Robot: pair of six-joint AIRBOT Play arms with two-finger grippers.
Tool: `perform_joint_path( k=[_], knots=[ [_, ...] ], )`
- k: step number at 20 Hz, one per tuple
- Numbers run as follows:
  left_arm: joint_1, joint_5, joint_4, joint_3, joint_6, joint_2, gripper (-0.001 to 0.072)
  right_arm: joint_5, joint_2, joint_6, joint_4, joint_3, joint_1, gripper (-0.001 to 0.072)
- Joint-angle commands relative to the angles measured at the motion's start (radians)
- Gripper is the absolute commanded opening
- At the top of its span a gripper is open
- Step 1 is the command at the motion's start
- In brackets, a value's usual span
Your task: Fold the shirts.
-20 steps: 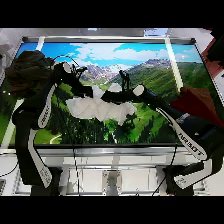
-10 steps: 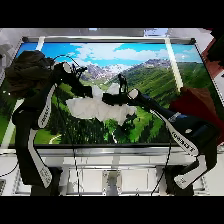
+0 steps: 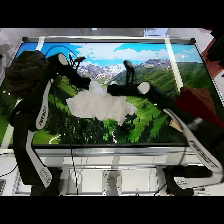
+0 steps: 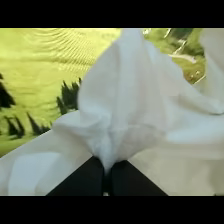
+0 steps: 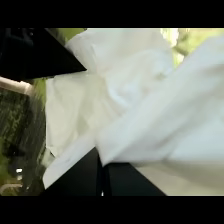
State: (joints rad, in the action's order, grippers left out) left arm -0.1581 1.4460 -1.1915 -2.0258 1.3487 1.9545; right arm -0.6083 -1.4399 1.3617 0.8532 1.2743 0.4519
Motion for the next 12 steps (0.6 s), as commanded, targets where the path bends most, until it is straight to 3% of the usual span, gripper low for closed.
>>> perform_joint_path(
  k=[1,7,12],
  knots=[
    [0.017,0.035,-0.1,-0.03,0.004,-0.14,0.0012,-0.143,0.215,0.011,0.179,0.0,-0.069,0.0032],
    [0.116,0.111,-0.203,-0.03,-0.006,-0.529,0.0013,-0.266,0.632,0.079,0.374,0.0,-0.214,0.0031],
    [0.129,0.054,-0.185,-0.03,-0.023,-0.872,0.0012,-0.266,0.884,0.082,0.443,0.053,-0.306,0.003]
  ],
)
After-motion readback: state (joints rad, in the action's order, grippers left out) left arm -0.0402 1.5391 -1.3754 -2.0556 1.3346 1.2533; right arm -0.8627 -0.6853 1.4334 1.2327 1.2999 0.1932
